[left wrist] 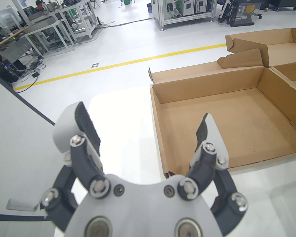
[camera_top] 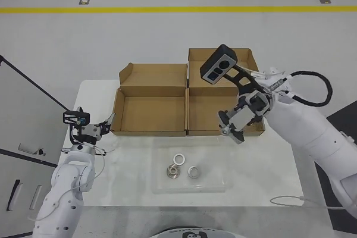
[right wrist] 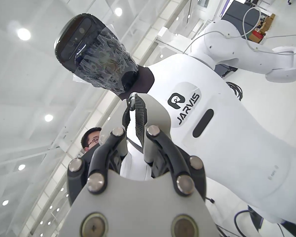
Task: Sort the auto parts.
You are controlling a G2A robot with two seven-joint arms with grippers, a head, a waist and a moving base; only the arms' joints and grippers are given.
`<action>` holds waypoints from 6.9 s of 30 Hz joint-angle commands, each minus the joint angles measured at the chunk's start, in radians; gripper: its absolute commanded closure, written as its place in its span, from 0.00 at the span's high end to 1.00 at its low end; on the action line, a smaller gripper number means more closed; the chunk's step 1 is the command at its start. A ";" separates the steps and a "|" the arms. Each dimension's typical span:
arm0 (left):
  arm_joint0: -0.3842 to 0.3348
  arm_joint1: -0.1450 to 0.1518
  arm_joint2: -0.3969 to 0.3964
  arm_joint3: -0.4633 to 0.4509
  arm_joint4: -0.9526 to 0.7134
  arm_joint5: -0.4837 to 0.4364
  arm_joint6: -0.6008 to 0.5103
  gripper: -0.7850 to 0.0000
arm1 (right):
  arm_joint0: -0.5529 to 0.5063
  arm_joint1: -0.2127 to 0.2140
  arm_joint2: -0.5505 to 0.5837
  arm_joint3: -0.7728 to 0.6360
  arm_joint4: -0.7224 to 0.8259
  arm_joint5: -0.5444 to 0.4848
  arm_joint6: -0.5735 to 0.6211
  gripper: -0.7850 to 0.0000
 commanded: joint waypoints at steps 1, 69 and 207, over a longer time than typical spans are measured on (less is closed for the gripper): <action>0.000 0.000 0.000 0.000 0.000 0.000 0.000 1.00 | 0.000 0.000 0.000 0.000 0.000 0.000 0.000 0.00; 0.000 0.000 0.000 0.000 0.000 0.000 0.000 1.00 | -0.208 -0.168 0.202 0.002 -0.126 0.092 -0.119 0.00; 0.000 0.000 0.000 0.000 0.000 0.000 0.000 1.00 | 0.249 -0.371 -0.332 0.917 -1.927 0.548 -0.225 0.00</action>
